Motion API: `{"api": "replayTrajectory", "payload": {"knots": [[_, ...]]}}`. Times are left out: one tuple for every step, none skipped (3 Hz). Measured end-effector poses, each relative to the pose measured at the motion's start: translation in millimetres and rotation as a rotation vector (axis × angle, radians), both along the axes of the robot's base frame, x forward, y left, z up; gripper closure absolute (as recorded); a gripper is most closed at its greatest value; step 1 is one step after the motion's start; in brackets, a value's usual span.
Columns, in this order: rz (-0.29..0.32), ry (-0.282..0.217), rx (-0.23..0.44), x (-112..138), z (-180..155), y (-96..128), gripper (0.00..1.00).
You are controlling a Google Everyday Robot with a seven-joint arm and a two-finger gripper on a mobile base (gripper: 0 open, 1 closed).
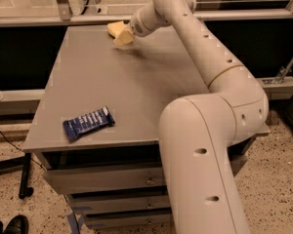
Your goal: Move sponge near apple
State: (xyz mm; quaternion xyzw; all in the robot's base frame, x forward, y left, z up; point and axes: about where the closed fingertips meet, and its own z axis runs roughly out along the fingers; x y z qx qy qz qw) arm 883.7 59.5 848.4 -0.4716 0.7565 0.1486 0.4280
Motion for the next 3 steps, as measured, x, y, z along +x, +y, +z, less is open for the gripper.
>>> {"api": "replayTrajectory", "payload": {"knots": [[0.005,0.005,-0.006,0.3,-2.4,-1.4,0.62],[0.002,0.001,-0.013,0.3,-1.1,-6.3,0.87],[-0.006,-0.01,-0.016,-1.3,4.5,-14.1,1.0]]}}
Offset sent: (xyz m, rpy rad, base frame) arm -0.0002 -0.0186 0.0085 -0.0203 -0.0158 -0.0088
